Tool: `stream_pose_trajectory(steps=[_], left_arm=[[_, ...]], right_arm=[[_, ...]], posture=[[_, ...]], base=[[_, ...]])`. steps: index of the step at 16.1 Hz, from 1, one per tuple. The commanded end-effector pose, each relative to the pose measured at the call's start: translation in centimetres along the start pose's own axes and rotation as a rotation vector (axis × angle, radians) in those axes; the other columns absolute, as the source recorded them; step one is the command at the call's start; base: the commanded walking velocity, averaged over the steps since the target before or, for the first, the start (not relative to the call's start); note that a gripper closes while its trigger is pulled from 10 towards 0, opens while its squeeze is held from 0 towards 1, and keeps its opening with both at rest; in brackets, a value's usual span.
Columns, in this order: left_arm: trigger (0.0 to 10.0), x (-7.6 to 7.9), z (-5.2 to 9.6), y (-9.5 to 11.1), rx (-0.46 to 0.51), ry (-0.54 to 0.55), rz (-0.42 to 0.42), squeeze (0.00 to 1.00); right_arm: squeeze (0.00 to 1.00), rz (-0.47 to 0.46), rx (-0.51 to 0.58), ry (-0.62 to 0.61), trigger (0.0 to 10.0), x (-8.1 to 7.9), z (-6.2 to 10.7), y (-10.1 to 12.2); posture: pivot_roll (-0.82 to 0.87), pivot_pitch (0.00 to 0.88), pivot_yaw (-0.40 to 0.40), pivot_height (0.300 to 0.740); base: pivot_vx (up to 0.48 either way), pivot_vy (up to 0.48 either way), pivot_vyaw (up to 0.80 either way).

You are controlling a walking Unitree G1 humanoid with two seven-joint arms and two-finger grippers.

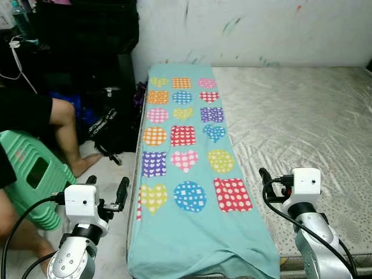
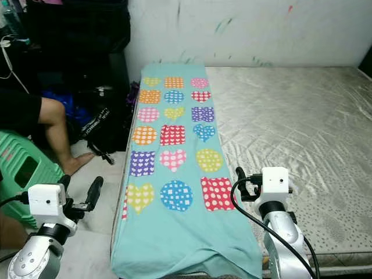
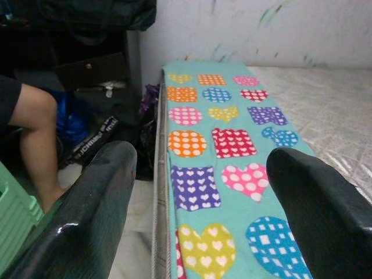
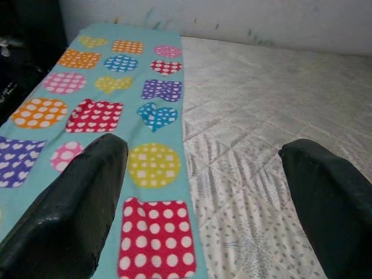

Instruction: Clean up the room

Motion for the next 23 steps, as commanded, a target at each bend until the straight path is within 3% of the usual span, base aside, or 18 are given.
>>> stream_pose_trajectory(steps=[1, 4, 16, 23], left_arm=[[10.0, 0.0, -0.1, 0.3, 0.003, 0.000, -0.017, 0.00], [10.0, 0.0, -0.1, 0.2, 0.002, 0.000, -0.020, 0.00], [10.0, 0.2, -0.5, 0.4, 0.013, -0.006, -0.023, 0.00], [10.0, 0.3, -0.7, 0.7, 0.022, 0.002, -0.025, 0.00]], right_arm=[[0.00, 0.008, 0.017, 0.025, 10.0, -0.5, 0.0, 0.6], [0.00, 0.005, 0.011, 0.039, 10.0, -0.8, 0.1, 0.4], [0.00, -0.007, -0.001, 0.070, 10.0, -1.5, 0.1, 0.1], [0.00, 0.000, 0.009, 0.092, 10.0, -2.0, -0.4, 0.4]], posture=[[-0.09, 0.020, -0.003, 0.740], [-0.09, 0.022, -0.003, 0.720], [-0.10, 0.019, 0.001, 0.570], [-0.10, 0.016, 0.001, 0.565]], base=[[0.000, 0.000, 0.00], [0.000, 0.000, 0.00], [0.000, 0.000, 0.00], [0.000, 0.000, 0.00]])
Point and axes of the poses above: a point about 5 cm out from each wrist's last joint towards the gripper, its own z axis pointing back from the gripper into the wrist, its own y axis along the axis of the wrist's last joint, x = y × z, the point moved 5 cm from there along -z, pointing out of the wrist towards the gripper, and after that the axes turned 15 degrees about -z, right-handed, at the moved point
